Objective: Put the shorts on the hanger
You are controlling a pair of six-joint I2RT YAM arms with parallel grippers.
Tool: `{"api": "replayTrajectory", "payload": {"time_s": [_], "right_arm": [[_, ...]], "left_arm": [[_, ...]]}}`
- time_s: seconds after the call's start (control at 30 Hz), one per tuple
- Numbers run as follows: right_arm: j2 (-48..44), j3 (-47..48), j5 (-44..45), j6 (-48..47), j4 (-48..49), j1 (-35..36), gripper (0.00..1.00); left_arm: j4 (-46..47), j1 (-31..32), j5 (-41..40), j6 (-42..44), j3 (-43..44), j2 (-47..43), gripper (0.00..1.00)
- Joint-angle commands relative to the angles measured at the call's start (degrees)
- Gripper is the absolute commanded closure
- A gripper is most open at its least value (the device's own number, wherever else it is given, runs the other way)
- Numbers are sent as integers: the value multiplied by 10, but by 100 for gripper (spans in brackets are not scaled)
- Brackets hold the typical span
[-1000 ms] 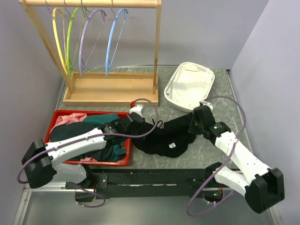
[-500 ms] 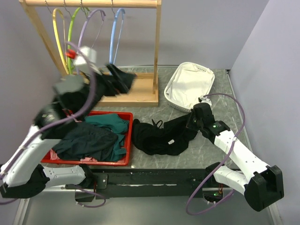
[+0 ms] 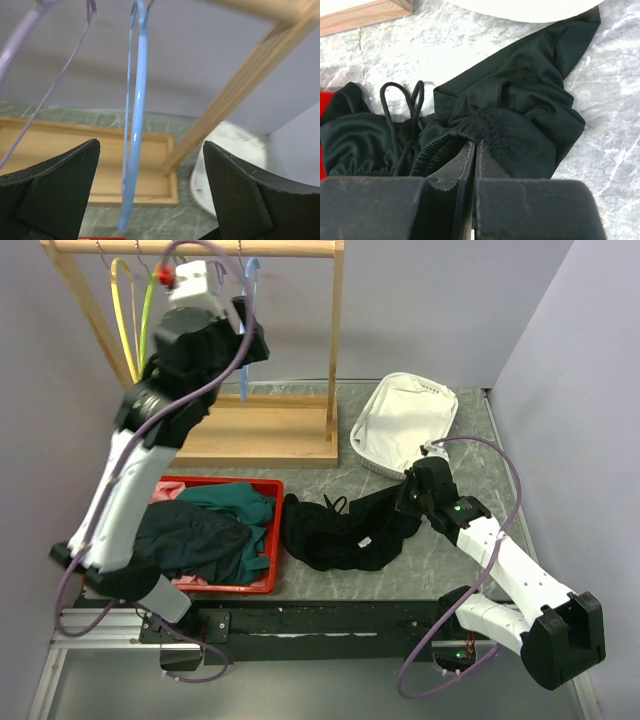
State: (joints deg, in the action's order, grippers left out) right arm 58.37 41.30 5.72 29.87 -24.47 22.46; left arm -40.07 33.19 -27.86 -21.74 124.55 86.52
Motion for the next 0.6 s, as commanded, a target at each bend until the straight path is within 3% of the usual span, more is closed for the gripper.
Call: {"api": "replayTrajectory", "payload": {"time_s": [0.0,0.13,0.27,0.4,0.57], "right_arm": [[-6,12,-11,-12,29,-3,100],[-6,8,-7,-17,29,-3,100],[-5,-2,-15,-16,41,-3,100],[-2,-13,-19,-14,50,-2,100],[3,-13,-25,-15,51,-3,100]], "left_arm": [[-33,-17,-8,59,56,49,15],[-58,-23,-48,73,91,97,22],[-23,-25,-47,82,33,88,29],[-19,-32,-51,80,20,93,42],[-4,-34,-52,89,2,90,49]]}}
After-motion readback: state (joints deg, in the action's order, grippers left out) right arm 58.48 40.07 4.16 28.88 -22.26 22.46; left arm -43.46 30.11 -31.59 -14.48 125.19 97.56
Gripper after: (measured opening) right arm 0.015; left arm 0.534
